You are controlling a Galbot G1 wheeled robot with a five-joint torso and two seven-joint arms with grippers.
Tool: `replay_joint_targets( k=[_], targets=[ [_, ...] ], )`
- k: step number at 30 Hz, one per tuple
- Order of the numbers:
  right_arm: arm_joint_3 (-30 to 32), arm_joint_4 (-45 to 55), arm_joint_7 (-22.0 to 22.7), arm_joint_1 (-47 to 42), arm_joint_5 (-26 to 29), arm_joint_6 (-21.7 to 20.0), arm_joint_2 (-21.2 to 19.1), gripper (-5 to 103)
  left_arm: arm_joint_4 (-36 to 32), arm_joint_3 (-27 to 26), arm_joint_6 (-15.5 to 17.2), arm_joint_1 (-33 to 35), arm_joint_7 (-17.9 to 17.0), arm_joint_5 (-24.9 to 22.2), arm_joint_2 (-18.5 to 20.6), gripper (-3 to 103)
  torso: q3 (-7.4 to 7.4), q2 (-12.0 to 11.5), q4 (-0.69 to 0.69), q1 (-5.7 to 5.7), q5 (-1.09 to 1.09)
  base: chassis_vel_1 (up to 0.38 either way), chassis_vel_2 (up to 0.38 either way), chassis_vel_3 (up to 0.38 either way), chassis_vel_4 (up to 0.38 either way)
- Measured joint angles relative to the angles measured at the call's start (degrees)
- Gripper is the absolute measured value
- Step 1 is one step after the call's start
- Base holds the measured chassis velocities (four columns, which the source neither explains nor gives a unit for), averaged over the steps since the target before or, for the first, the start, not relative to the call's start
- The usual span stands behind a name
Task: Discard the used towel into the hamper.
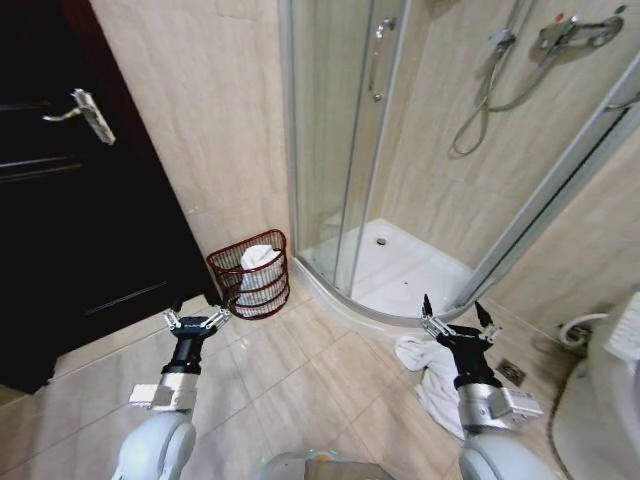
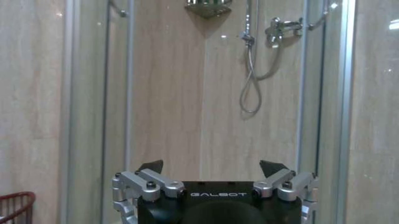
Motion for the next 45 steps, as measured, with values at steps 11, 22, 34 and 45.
replay_joint_targets(
  k=[11, 22, 34, 45],
  targets=[
    [0.0, 0.0, 0.1, -0.2, 0.0, -0.1, 0.7, 100, 0.6, 0.3, -0.2, -0.1, 0.0, -0.5, 0.5, 100, 0.01, 0.0, 0.0, 0.01, 0.0, -0.229, -0.22, 0.227, 0.228],
    [0.0, -1.3, 1.4, 0.5, 0.3, -0.4, 0.5, 100, 1.1, 0.9, -0.1, -0.2, -0.2, -0.8, 0.2, 100, 0.01, 0.0, 0.0, 0.02, 0.02, -0.172, -0.162, 0.174, 0.161],
    [1.7, -6.3, 1.9, 1.4, 5.3, -1.1, 1.3, 100, 1.4, 1.7, 0.3, -0.2, -0.1, 0.0, 0.0, 100, -1.58, -2.4, 0.0, -0.81, -0.01, 0.02, 0.0, -0.033, -0.008],
    [2.0, -12.1, 2.6, 3.0, 10.2, -3.3, 1.9, 100, 1.8, 2.0, 0.0, 0.2, 0.0, 1.0, -0.7, 100, -3.66, -5.5, 0.01, -1.75, 0.0, 0.0, 0.0, 0.0, 0.0]
  ],
)
